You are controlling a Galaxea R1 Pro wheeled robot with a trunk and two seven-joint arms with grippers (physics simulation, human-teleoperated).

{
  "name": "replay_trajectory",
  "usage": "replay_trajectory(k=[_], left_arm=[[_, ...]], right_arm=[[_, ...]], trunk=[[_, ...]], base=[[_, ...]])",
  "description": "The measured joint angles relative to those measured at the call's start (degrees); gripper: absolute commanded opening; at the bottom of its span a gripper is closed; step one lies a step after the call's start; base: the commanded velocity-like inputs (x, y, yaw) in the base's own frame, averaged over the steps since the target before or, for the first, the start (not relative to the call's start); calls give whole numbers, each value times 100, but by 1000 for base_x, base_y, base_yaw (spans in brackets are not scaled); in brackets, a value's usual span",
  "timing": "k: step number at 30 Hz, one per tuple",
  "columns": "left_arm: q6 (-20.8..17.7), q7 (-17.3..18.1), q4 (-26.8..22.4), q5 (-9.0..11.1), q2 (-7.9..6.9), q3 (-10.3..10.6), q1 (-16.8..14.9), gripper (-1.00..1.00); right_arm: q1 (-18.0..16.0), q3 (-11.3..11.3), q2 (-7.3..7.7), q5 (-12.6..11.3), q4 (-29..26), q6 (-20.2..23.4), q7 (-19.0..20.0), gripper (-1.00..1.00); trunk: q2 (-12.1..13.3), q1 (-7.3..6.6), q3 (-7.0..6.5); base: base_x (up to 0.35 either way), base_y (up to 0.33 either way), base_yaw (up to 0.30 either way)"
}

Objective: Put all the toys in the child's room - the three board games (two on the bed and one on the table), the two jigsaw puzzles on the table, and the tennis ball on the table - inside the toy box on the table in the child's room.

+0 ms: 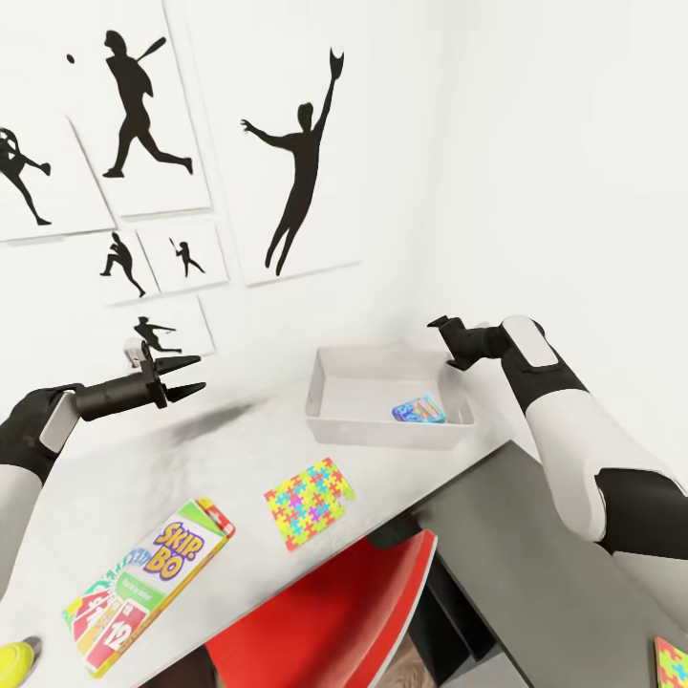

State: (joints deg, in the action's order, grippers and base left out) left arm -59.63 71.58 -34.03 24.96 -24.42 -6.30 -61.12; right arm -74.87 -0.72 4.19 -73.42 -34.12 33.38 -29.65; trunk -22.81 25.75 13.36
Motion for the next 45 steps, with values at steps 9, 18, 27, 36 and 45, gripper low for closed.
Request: replay_trajectory(k=[9, 18, 27, 36, 45], left_arm=[[0, 1, 0, 0, 0, 0, 0, 100], [0, 0, 0, -1, -1, 0, 0, 100], [0, 0, 0, -1, -1, 3, 0, 100], [0, 1, 0, 0, 0, 0, 0, 100], [0, 1, 0, 0, 0, 0, 0, 100]], right_arm=[[0, 0, 3, -1, 0, 0, 3, 100], [3, -7, 6, -2, 0, 0, 0, 100], [2, -2, 7, -3, 0, 0, -1, 100], [3, 0, 3, -3, 0, 0, -2, 100], [3, 7, -5, -3, 0, 0, 6, 100]], trunk=[[0, 0, -78], [1, 0, -97], [1, 0, -98], [1, 2, -140], [1, 3, -220]], base=[[-19, 0, 0], [-7, 0, 0], [0, 0, 0], [-78, 0, 0], [-232, 15, 0]])
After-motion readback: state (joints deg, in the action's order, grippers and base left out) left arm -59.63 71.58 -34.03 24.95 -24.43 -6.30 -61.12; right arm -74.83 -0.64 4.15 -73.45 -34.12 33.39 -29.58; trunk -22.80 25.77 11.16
